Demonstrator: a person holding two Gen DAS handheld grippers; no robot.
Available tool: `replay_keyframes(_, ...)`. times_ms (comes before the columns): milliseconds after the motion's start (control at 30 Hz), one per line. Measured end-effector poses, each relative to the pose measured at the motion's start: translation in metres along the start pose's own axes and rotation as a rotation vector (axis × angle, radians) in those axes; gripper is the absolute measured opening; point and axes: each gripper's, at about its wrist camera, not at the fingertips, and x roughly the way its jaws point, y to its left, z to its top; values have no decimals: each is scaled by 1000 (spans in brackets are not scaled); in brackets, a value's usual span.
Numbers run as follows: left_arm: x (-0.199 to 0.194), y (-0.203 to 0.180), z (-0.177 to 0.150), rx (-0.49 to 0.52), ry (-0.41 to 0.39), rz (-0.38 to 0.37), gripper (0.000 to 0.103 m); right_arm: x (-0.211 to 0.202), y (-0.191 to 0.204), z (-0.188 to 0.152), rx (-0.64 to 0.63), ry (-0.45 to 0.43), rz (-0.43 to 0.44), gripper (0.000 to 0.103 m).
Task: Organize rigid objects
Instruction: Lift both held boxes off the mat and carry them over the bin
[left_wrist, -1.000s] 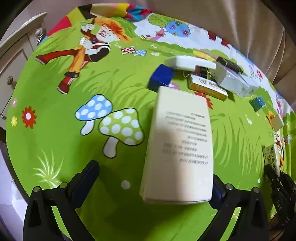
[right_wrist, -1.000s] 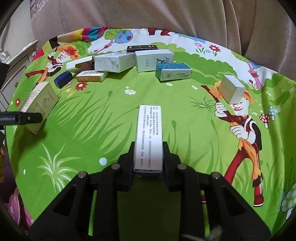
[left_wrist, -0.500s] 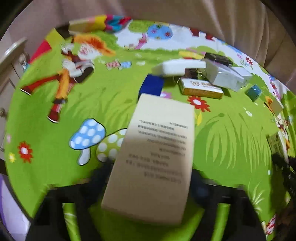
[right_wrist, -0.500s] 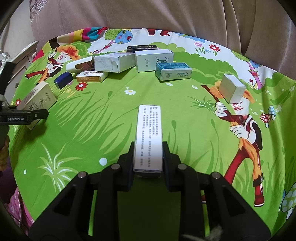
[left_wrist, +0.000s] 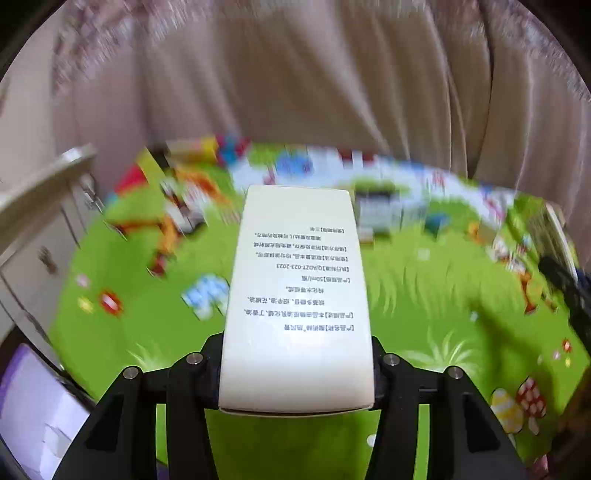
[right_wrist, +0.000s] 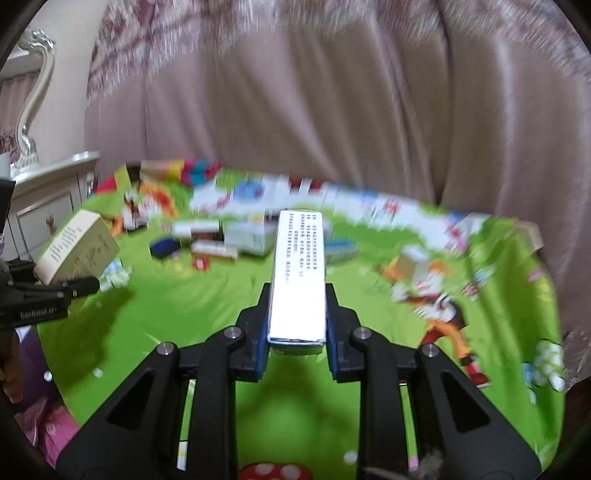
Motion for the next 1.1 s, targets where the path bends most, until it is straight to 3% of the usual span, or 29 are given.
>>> replay_keyframes(200,-74,10,20,-36,-297,46,52,-59,21,25,-32,-166,-17,28)
replay_keyframes(367,-108,17,21,-43,-416,61,52,-95,39,43,-79,-263,4,28)
replay_keyframes(633,-125,33,6,-48,-389,71,52,-111,76,57,-129,-290,117,28)
replay_keyframes(967,-145,90,-26,-133,-324,201,52,-116,157,66,-275,-302,359,28)
replay_keyframes(1100,-146,118,-40,-198,-244,234,52,-112,192,66,-333,-250,502,29)
